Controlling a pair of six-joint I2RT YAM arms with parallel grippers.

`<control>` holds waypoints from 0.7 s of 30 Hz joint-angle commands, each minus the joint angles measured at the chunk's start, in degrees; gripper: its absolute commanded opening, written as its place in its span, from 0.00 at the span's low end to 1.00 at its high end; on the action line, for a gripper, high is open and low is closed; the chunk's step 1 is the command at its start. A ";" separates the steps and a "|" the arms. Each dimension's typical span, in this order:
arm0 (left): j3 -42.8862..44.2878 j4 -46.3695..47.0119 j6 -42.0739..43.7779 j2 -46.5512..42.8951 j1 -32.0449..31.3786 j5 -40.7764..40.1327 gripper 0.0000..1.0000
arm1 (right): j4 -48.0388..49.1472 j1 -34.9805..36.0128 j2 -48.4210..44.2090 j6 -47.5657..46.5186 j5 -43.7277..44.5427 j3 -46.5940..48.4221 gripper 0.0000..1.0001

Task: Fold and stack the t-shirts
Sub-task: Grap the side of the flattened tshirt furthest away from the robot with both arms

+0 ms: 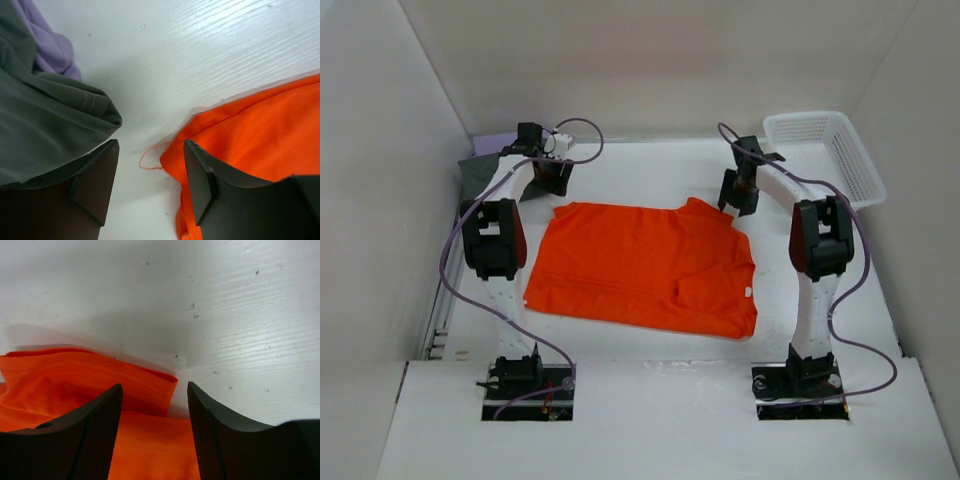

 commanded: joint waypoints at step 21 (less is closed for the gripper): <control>0.43 -6.80 2.50 5.35 -0.36 0.76 0.20 | -16.28 -0.13 7.74 -5.83 -4.78 16.60 0.60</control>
